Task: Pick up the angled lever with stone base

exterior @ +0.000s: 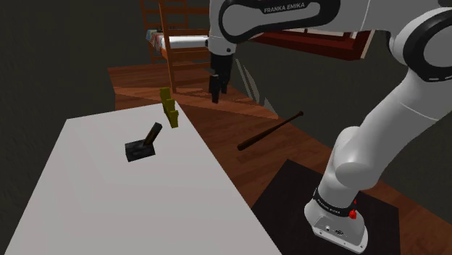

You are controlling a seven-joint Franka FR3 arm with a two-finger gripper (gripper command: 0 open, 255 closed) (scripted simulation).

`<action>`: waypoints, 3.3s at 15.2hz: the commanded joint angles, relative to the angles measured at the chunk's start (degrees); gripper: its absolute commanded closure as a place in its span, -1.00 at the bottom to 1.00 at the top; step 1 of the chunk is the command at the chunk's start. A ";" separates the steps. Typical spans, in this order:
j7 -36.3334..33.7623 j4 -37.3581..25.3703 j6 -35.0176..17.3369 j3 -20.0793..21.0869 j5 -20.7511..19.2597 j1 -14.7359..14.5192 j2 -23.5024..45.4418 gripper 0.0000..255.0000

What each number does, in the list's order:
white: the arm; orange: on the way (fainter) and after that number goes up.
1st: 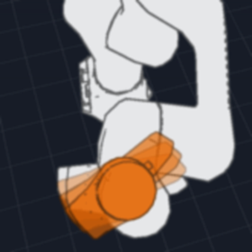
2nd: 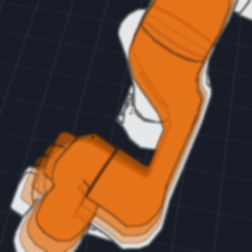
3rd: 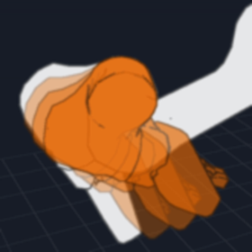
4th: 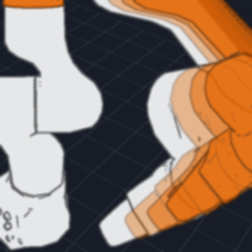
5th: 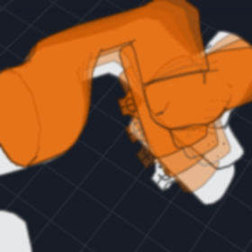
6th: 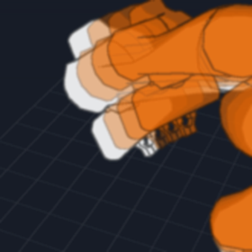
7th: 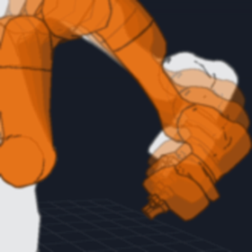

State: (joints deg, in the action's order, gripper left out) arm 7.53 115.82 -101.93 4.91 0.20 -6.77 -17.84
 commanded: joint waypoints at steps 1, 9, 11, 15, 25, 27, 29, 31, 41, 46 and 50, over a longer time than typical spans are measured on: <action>1.80 -3.07 -0.10 0.91 0.22 -1.16 3.67 -1.00; 8.61 -18.77 2.23 4.78 -0.26 -5.19 19.05 -1.00; 10.12 -23.05 3.28 5.87 -0.70 -6.30 22.84 -1.00; 12.97 -32.15 5.92 8.08 -1.99 -8.85 30.48 -1.00; 17.36 -45.15 9.08 11.14 -4.78 -13.89 42.33 -1.00; 17.39 -43.13 7.36 11.13 -4.71 -13.71 42.02 -1.00; 17.41 -40.72 5.23 11.10 -4.65 -13.52 41.75 -1.00; 17.41 -40.72 5.23 11.10 -4.65 -13.52 41.74 -1.00; 17.41 -40.72 5.23 11.10 -4.65 -13.52 41.75 1.00; 17.35 -45.60 9.45 11.15 -4.80 -13.92 42.41 1.00; 17.28 -50.20 13.09 11.16 -5.04 -14.39 43.36 1.00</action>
State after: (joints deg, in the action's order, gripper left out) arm 24.84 66.59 -89.75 16.05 -4.82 -21.05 25.44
